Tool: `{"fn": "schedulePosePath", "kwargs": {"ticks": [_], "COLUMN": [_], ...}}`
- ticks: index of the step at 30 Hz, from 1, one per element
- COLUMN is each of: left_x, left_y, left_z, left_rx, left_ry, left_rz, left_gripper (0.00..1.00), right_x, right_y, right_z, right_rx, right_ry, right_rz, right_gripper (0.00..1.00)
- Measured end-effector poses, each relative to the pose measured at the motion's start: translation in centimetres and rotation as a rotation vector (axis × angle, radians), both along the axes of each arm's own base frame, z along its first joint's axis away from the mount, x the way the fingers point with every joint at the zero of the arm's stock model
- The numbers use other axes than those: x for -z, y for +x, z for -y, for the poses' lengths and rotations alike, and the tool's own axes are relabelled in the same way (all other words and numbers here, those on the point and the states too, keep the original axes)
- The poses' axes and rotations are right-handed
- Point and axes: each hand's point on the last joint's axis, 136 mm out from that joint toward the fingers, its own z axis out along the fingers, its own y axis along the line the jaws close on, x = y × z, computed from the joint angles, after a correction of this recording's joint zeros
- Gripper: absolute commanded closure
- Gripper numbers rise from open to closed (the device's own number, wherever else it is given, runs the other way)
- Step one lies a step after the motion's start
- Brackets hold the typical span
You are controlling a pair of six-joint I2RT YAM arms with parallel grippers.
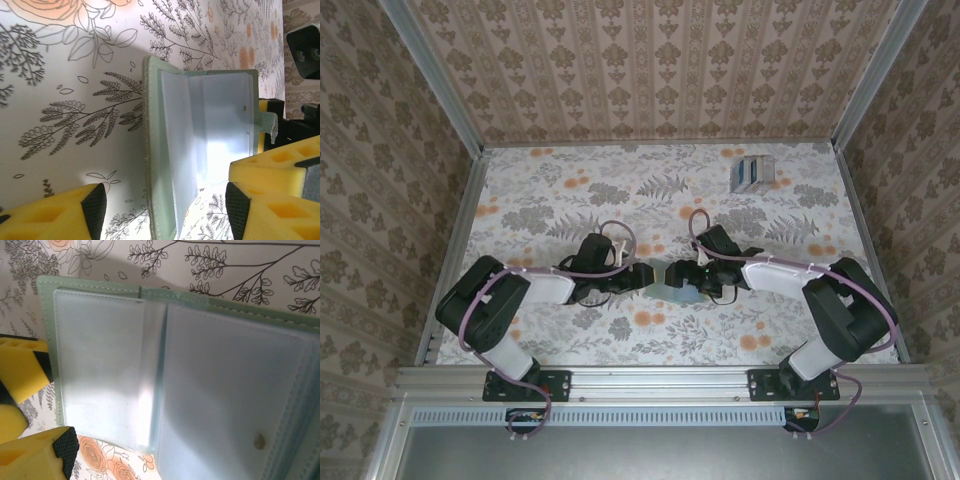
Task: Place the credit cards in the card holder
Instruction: Turn over the card slot at the card holder.
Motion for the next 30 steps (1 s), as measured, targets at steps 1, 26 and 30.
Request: {"fn": "schedulePosePath", "kwargs": {"ticks": [1, 26, 30], "left_x": [-0.1, 2.6, 2.6], "left_y": [0.0, 1.1, 1.1], "left_z": [0.0, -1.2, -1.1], "left_rx": [-0.001, -0.068, -0.068], "left_ry": [-0.006, 0.123, 0.125], "left_rz": [0.002, -0.058, -0.063], "left_gripper": [0.29, 0.85, 0.84], "right_x": [0.0, -0.5, -0.6], "right_y": [0.0, 0.7, 0.4], "right_z": [0.0, 7.9, 9.1], "right_rx": [-0.001, 0.103, 0.121], "right_ry": [-0.011, -0.444, -0.499], "right_rz": [-0.001, 0.136, 0.144], "right_gripper": [0.08, 0.10, 0.12]}}
